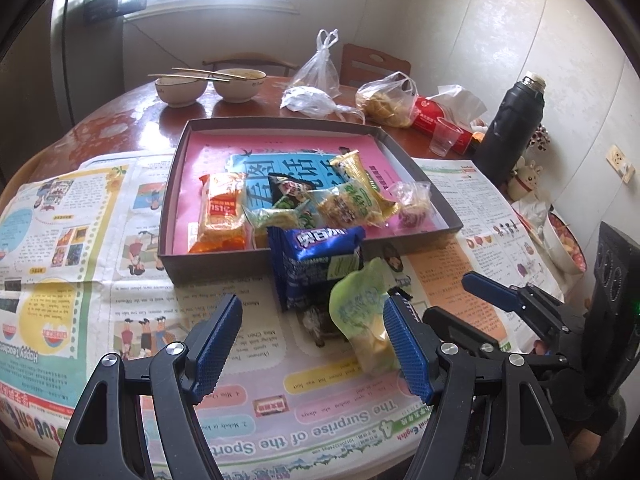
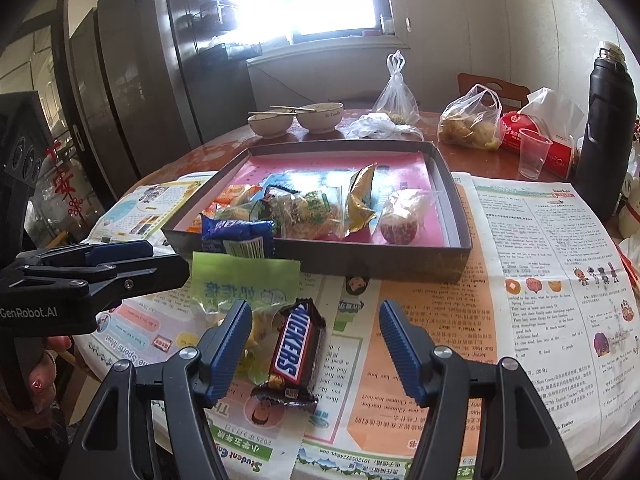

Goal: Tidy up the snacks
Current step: 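Withdraw both grippers from the box toward the snacks beside it, then grasp Snickers bar with right gripper while left gripper grasps green-label snack bag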

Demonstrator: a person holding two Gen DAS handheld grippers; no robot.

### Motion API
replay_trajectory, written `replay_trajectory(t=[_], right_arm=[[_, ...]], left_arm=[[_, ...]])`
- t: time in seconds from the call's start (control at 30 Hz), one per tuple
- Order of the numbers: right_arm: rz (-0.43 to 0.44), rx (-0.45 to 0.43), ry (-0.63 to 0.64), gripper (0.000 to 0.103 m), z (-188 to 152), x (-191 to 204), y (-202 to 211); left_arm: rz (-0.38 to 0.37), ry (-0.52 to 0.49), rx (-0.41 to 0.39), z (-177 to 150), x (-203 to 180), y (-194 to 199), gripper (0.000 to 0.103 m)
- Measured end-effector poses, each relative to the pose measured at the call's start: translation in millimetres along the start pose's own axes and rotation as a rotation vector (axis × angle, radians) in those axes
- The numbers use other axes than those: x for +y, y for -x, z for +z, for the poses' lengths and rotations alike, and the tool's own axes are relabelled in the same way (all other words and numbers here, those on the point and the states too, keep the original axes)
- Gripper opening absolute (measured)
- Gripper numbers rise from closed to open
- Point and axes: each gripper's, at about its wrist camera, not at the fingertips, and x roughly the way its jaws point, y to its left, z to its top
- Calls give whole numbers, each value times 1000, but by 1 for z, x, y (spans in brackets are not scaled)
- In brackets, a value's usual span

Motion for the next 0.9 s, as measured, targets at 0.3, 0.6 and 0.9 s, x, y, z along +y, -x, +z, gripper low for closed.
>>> replay_trajectory(t=[0.3,0.6,0.9], right_arm=[[0,39,41,66,-9,14,-6],[-19,69,58,60,-15,14,-9],[-23,97,79,45,-21,13,-20]], left_arm=[[-46,15,28,-13,-2,2,75],[-76,2,62,-20,-9,-5,75],[-106,-8,102,-24,-15,-16,75]])
